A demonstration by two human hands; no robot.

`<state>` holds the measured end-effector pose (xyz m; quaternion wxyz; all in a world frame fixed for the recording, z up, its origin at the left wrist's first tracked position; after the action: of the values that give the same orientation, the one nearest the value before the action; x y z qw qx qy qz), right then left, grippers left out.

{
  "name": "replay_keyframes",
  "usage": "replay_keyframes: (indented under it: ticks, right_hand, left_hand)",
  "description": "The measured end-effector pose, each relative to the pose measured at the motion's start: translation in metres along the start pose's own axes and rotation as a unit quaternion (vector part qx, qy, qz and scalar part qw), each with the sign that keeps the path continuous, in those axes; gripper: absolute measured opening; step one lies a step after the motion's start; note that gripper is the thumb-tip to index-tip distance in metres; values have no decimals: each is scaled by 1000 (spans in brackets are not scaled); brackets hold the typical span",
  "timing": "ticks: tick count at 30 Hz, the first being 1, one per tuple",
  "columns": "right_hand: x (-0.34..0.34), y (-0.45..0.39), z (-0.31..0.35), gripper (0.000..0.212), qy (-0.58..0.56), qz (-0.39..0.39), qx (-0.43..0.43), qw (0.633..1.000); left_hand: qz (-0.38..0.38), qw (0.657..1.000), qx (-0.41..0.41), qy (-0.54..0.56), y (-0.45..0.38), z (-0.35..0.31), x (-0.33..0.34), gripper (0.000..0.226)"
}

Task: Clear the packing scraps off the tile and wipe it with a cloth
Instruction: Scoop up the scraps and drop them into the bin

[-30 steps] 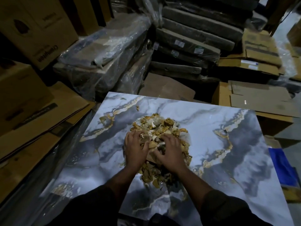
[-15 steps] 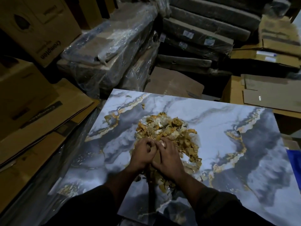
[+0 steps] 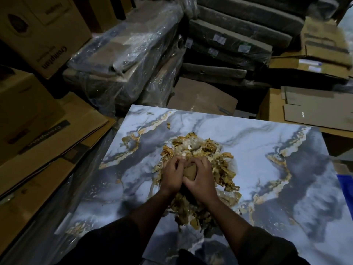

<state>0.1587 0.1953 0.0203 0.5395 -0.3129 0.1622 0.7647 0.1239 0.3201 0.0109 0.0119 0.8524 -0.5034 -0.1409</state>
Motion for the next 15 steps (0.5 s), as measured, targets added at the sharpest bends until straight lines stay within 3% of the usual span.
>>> replay_keyframes:
  ticks: [7, 11, 15]
  right_hand:
    - [-1, -5, 7, 32, -141, 14, 94, 985]
    - [5, -1, 6, 31, -283, -8, 182, 942]
    - [14, 5, 8, 7, -357, -11, 223, 907]
  left_hand:
    - [-7, 965, -109, 237, 5, -5, 20, 26]
    - [-5, 952, -116, 283, 9, -9, 25, 30]
    - [-9, 948, -123, 293, 13, -12, 25, 33]
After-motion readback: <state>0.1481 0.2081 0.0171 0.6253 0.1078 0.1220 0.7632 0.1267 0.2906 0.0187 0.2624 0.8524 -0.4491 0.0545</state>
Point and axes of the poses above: each hand's wrist, its own y-axis away from the middle knuckle, its own x-axis out of the palm, z = x × y, the point moved 8 cm from there along -y, towards the middle knuckle, and after that the axes turned 6 degrees about y, right-handed, at the moved point
